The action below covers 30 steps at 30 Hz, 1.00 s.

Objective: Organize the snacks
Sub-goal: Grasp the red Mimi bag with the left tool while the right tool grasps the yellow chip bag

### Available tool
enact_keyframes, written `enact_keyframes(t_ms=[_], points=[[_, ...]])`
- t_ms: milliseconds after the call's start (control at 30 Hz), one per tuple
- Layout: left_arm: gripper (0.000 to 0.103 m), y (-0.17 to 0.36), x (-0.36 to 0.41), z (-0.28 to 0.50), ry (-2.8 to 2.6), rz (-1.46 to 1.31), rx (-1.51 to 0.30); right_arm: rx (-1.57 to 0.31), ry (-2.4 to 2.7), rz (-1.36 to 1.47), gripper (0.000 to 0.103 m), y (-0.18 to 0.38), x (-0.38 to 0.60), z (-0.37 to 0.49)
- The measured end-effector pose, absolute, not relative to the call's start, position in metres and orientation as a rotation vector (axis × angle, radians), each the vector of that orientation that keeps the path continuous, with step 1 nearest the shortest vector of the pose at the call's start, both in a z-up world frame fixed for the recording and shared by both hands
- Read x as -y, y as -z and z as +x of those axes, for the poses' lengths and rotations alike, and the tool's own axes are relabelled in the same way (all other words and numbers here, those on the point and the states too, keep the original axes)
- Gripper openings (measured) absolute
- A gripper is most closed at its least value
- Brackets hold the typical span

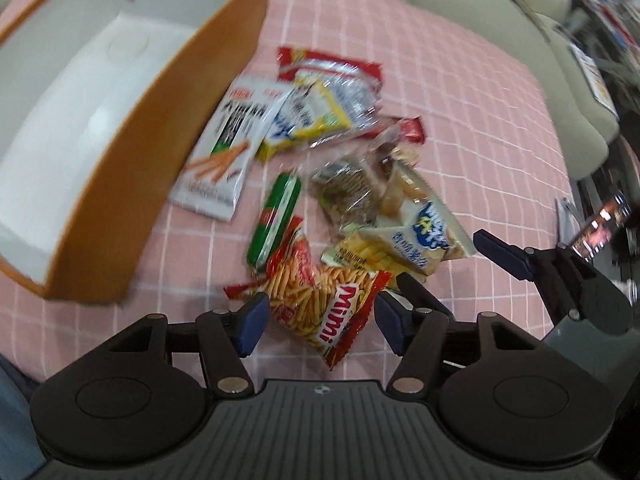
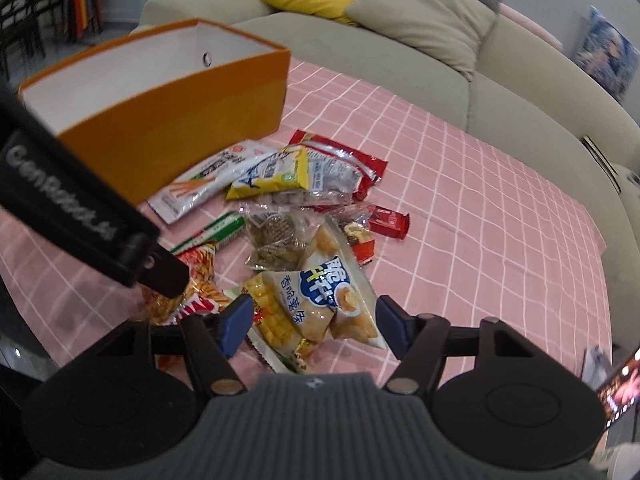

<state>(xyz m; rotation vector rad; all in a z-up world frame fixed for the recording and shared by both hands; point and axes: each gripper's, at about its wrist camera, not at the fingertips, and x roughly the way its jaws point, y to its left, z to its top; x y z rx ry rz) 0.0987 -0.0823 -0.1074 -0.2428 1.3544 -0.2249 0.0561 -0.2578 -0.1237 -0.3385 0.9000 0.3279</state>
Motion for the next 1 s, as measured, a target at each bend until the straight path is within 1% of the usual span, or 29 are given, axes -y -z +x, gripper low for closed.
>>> enact_keyframes(t_ms=[67,133,367,667,733,833,1000], points=[[0.071,0.114,0.081,0.100,0.195,-0.284,-1.387,-0.905,-0.337,-0.356,0.062,0.129,0.257,0.059],[0.071,0.120,0.079,0.102,0.172,-0.326,-1.413,-0.917,-0.345,-0.369,0.058,0.135,0.256,0.061],[0.071,0.144,0.074,0.112,0.096,-0.425,-1.487,-0.917,-0.344,-0.375,0.060,0.146,0.257,0.065],[0.074,0.164,0.085,0.117,0.059,-0.417,-1.510,-0.919,-0.315,-0.381,0.060,0.154,0.259,0.072],[0.073,0.166,0.087,0.118,0.062,-0.405,-1.507,-0.918,-0.317,-0.375,0.063,0.156,0.260,0.073],[0.067,0.168,0.090,0.118,0.077,-0.394,-1.502,-0.910,-0.319,-0.377,0.064,0.158,0.258,0.073],[0.062,0.169,0.091,0.119,0.097,-0.377,-1.488,-0.905,-0.325,-0.372,0.065,0.164,0.258,0.074]])
